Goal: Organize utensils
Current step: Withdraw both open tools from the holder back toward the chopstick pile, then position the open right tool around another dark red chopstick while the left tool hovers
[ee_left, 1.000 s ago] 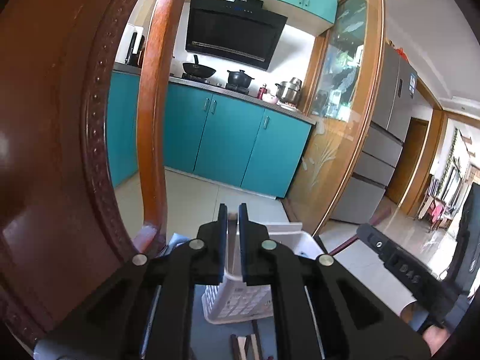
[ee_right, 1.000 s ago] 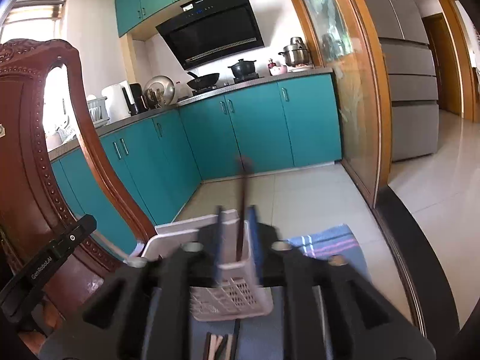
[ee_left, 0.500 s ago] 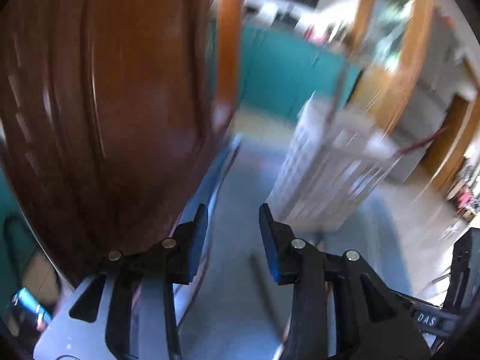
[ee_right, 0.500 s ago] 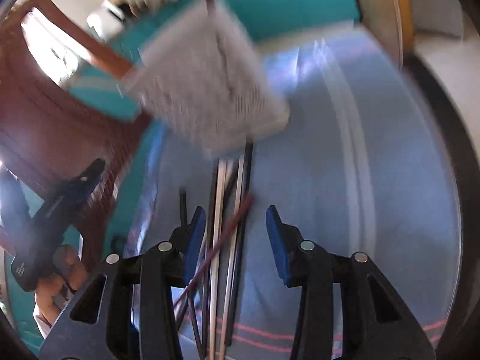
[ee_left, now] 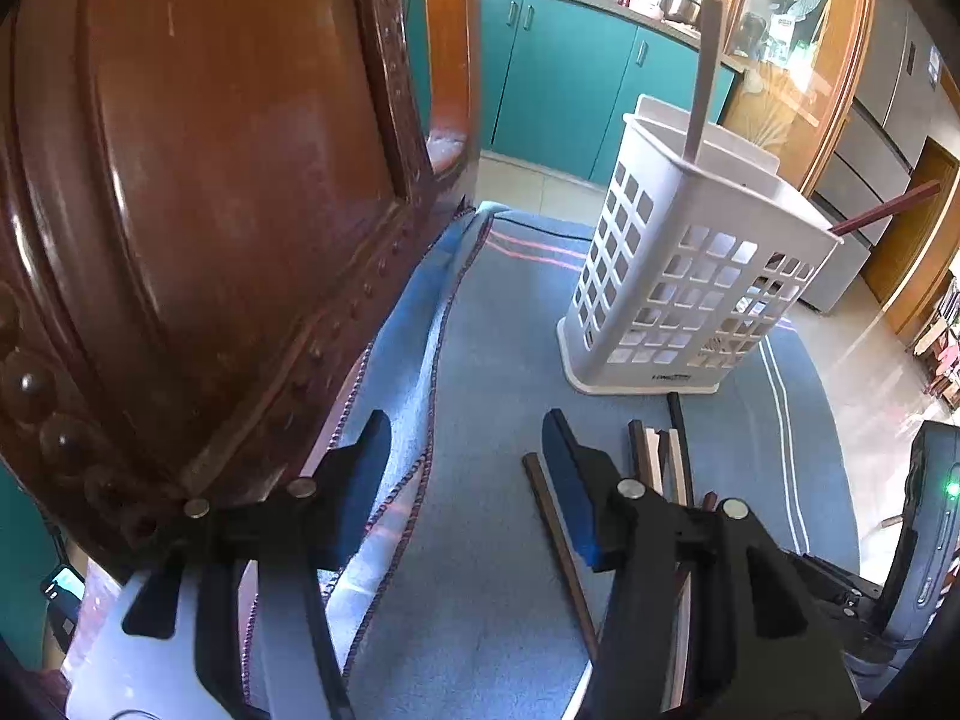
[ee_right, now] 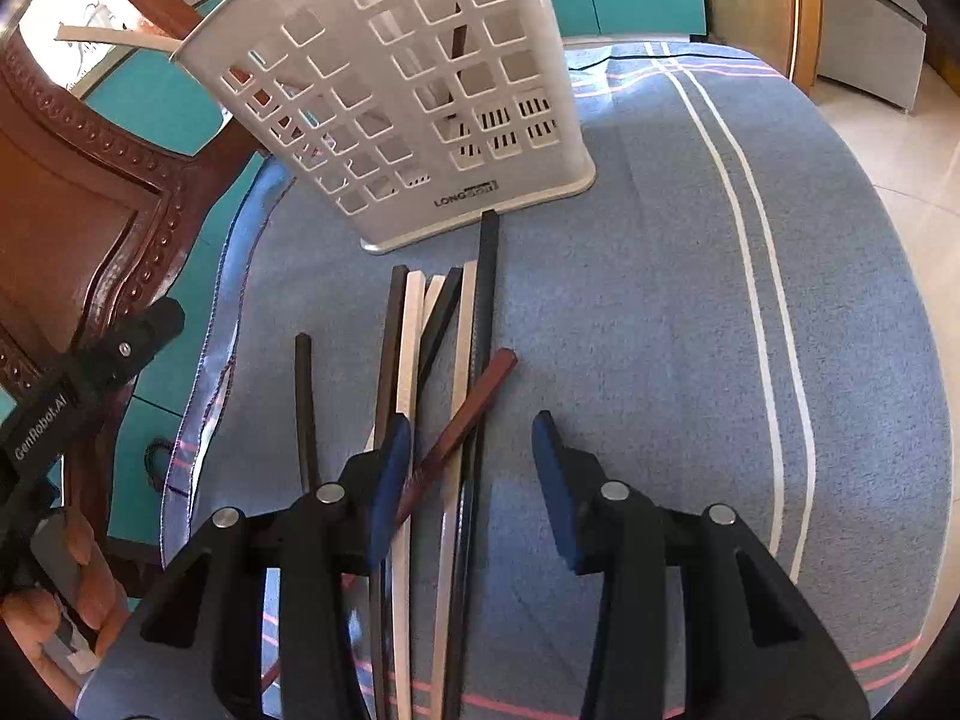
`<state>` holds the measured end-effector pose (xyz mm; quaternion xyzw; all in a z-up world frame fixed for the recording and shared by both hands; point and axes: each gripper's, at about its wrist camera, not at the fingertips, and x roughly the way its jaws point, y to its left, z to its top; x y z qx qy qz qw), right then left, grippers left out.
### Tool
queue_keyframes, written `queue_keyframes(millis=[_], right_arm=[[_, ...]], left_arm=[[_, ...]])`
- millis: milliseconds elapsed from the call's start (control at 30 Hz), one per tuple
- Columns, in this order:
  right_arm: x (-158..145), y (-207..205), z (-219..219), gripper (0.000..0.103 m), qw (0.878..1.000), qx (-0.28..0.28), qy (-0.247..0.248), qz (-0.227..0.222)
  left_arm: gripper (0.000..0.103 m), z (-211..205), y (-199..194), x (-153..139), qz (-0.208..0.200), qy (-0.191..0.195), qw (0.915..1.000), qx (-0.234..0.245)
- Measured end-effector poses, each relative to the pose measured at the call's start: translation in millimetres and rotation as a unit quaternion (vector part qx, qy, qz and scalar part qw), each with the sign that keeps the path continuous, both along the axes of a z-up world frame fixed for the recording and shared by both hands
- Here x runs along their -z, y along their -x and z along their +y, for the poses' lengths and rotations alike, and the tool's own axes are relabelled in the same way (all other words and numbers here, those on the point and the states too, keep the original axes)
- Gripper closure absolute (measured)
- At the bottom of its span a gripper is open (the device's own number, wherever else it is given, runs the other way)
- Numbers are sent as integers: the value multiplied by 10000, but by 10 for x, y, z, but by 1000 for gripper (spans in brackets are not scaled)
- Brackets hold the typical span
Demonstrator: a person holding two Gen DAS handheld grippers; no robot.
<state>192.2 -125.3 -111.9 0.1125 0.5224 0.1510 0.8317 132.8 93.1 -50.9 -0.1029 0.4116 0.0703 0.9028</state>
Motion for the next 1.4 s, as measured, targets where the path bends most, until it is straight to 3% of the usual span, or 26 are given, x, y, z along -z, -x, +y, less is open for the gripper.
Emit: queue_keyframes(millis=[67, 233, 500, 667, 867, 1100, 1400], right_arm=[[20, -22, -14, 83, 10000, 35, 23, 8], [15, -70, -184, 96, 9997, 187, -130, 119], [-90, -143, -559, 96, 9982, 556, 202, 42], [-48, -98, -575, 96, 9976, 623, 291, 86], [-39, -87, -535, 89, 9972, 667, 329, 71], [-66, -73, -561, 69, 9967, 729, 364, 27], [-63, -37, -457, 64, 9964, 556, 645, -25]], left_arm=[[47, -12, -11, 32, 53, 3, 10000, 28], [46, -93, -103, 147, 229, -11, 9997, 92], [43, -195, -203, 381, 621, 305, 9969, 380], [40, -267, -231, 474, 795, 358, 9949, 506], [38, -343, -247, 551, 870, 288, 9940, 599], [35, -384, -276, 611, 917, 306, 9936, 577], [34, -479, -336, 667, 1003, 253, 9924, 671]])
